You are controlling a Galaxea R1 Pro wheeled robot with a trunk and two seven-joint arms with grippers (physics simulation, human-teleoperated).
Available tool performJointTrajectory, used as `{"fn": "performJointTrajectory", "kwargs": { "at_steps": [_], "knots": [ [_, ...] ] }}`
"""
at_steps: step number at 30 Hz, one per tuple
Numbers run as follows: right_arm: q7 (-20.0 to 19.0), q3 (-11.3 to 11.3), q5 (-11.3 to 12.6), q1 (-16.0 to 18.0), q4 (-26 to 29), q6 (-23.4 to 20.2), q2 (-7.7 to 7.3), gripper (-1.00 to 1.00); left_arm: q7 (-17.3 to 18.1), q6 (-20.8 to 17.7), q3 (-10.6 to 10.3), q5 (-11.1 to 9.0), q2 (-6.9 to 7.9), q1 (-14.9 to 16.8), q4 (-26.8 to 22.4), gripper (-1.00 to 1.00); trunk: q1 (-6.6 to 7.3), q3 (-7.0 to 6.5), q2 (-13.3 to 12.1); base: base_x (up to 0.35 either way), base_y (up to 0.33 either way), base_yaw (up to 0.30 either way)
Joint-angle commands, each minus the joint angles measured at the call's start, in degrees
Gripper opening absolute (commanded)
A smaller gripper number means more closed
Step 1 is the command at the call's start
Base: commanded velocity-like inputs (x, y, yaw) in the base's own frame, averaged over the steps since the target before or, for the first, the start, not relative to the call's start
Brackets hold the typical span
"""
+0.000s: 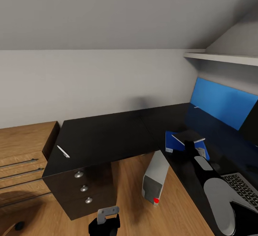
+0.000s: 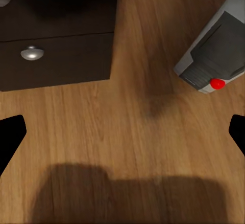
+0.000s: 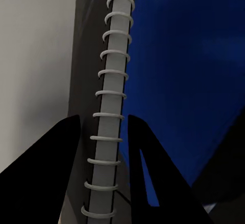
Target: In the bedroom, organize the workspace by keeping the computer under the desk, ensuring the monitor is on the desk, placing the keyboard on the desk next to the monitor, placing the mouse on the desk next to the keyboard, moving the folder from the swivel chair onto the desk next to the mouse, stacking the notebook on top of the folder with the pen on top of the notebook, and positioning the swivel chair next to the desk.
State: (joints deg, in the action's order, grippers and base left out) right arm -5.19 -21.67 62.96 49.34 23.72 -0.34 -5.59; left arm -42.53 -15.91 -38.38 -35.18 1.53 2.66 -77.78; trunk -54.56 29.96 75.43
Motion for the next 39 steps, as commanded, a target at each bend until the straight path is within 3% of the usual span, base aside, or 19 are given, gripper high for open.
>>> {"fn": "performJointTrajectory", "kwargs": {
  "at_steps": [1,9,39],
  "knots": [
    [-0.3,-0.1,0.6,0.05,-0.07,-0.03,0.02,-1.0,-0.43,-0.18,-0.15,-0.24,0.05,0.07,-0.09,1.0,0.0,0.06,0.03,0.014,0.004,0.0],
    [-0.18,1.34,0.59,0.05,-0.07,0.23,0.05,-1.0,-0.45,-0.09,-0.04,-0.25,0.09,0.08,-0.09,1.0,0.0,0.06,0.03,0.005,0.001,0.0],
    [-0.09,1.53,0.59,0.05,-0.09,0.6,0.04,-1.0,-0.42,-0.08,0.04,-0.31,0.14,0.07,-0.09,1.0,0.0,0.06,0.03,0.039,0.0,0.0]
  ]
}}
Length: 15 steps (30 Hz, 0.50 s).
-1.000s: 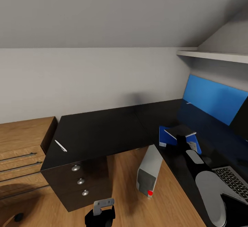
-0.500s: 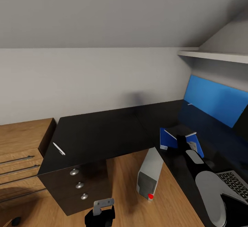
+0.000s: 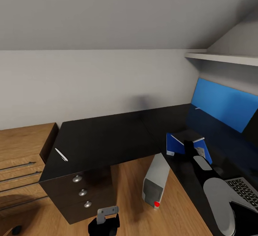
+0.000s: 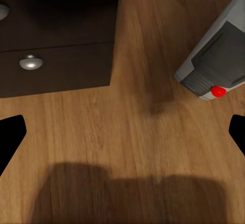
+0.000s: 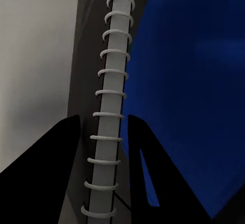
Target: In the bedroom, organize the workspace by keeping the computer under the desk, ensuring the monitor is on the desk, placing the keyboard on the desk next to the monitor, placing the mouse on the desk next to the keyboard, moving the folder from the swivel chair onto the desk next to the mouse, stacking the notebook on top of the folder with the pen on top of the notebook, and positioning the swivel chair next to the desk.
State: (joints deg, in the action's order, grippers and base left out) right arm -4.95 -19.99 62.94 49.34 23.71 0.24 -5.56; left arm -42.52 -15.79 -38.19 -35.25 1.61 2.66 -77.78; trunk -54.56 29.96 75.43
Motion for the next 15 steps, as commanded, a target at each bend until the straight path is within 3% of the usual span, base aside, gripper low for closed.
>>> {"fn": "performJointTrajectory", "kwargs": {
  "at_steps": [1,12,15],
  "knots": [
    [-0.33,-0.15,0.6,0.05,-0.07,0.03,0.01,-1.0,-0.41,-0.21,-0.17,-0.26,0.06,0.07,-0.09,1.0,0.0,0.06,0.04,0.0,0.0,0.0],
    [-0.32,-0.17,0.6,0.05,-0.15,0.03,0.02,-1.0,-0.44,-0.21,0.03,-0.24,0.05,0.07,-0.09,1.0,0.0,0.06,0.04,0.0,0.0,0.0],
    [-0.32,-0.17,0.6,0.05,-0.15,0.03,0.02,-1.0,-0.48,-0.21,0.04,-0.19,0.01,0.07,-0.09,1.0,0.66,-0.48,-1.17,0.0,0.0,0.0]
  ]
}}
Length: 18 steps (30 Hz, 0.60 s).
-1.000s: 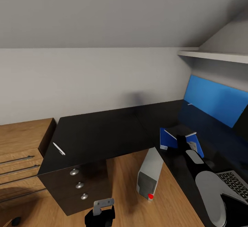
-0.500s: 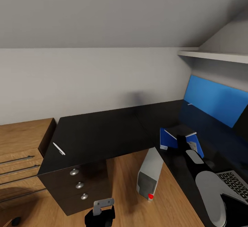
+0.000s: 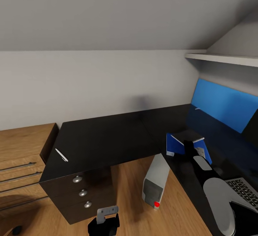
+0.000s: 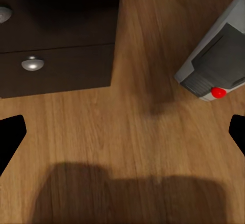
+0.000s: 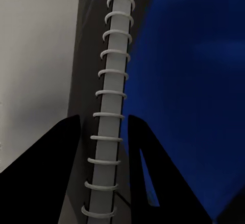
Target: In the bedroom, organize the workspace by keeping the computer under the desk, ensuring the monitor is on the desk, placing the keyboard on the desk next to the monitor, placing the mouse on the desk next to the keyboard, moving the folder from the swivel chair onto the desk next to the mouse, stacking the notebook on top of the folder with the pen on top of the notebook, and positioning the swivel chair next to the desk.
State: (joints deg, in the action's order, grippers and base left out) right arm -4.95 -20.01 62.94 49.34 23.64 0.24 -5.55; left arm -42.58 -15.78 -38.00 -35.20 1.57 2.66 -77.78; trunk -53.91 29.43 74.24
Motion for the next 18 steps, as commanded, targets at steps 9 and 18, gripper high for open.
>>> {"fn": "performJointTrajectory", "kwargs": {
  "at_steps": [9,18],
  "knots": [
    [-0.32,-0.15,0.6,0.05,-0.01,0.03,0.01,-1.0,-0.43,-0.21,-0.15,-0.34,0.03,0.07,-0.09,1.0,1.98,-1.56,-3.59,0.0,0.0,0.0],
    [-0.25,-0.13,0.6,0.05,0.0,0.03,0.01,-1.0,-0.45,-0.21,-0.15,-0.31,0.02,0.08,-0.09,1.0,1.98,-1.56,-3.59,0.0,0.0,0.0]
  ]
}}
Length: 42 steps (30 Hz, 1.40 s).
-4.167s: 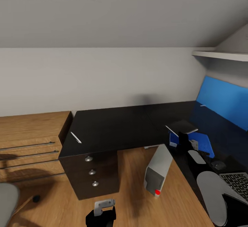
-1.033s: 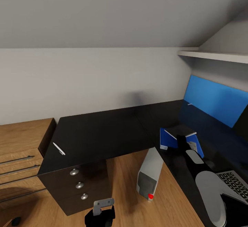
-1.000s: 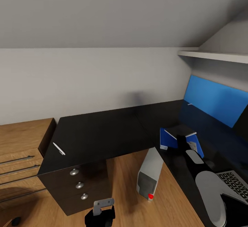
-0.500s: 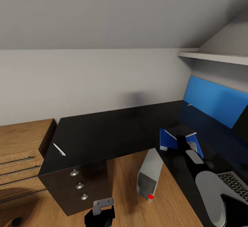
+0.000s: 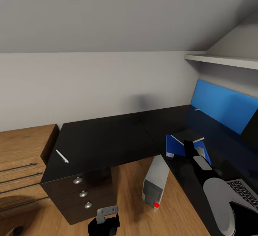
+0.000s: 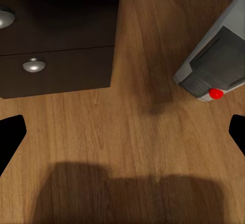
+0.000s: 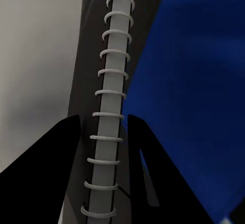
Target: In the bedroom, organize the workspace by keeping the computer under the desk, ensuring the monitor is on the desk, placing the keyboard on the desk next to the monitor, placing the mouse on the desk next to the keyboard, moving the folder from the swivel chair onto the desk next to the mouse, stacking the notebook on top of the folder with the pen on top of the notebook, and positioning the swivel chair next to the desk.
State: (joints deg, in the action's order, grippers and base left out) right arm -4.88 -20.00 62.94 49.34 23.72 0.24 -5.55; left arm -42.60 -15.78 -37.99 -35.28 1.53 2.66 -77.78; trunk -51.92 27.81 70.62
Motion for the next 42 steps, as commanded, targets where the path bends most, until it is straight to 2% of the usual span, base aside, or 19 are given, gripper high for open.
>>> {"fn": "performJointTrajectory", "kwargs": {
  "at_steps": [1,14,15,33,42],
  "knots": [
    [-0.32,-0.14,0.6,0.06,-0.07,0.02,0.01,-1.0,-0.43,-0.21,-0.15,-0.23,0.05,0.07,-0.09,1.0,0.0,0.06,0.04,0.0,0.0,0.0],
    [-0.31,-0.12,0.6,0.06,-0.07,0.02,0.01,-1.0,-0.41,-0.21,-0.17,-0.41,0.05,0.06,-0.09,1.0,0.0,0.06,0.04,0.0,0.0,0.0],
    [-0.29,-0.12,0.6,0.06,-0.07,0.01,0.01,1.0,-0.4,-0.21,-0.16,-0.42,0.05,0.06,-0.09,1.0,0.0,0.06,0.04,0.0,0.0,0.0],
    [-0.22,0.23,0.6,0.06,-0.07,0.02,0.01,1.0,-0.29,-0.13,-0.03,-0.58,0.06,0.07,0.0,1.0,0.0,0.06,0.04,-0.003,0.0,0.0],
    [-0.3,0.23,0.6,0.06,-0.07,0.02,0.01,1.0,-0.29,-0.12,0.02,-0.66,0.05,0.06,0.0,1.0,0.0,0.06,0.04,-0.162,0.0,0.0]
  ]
}}
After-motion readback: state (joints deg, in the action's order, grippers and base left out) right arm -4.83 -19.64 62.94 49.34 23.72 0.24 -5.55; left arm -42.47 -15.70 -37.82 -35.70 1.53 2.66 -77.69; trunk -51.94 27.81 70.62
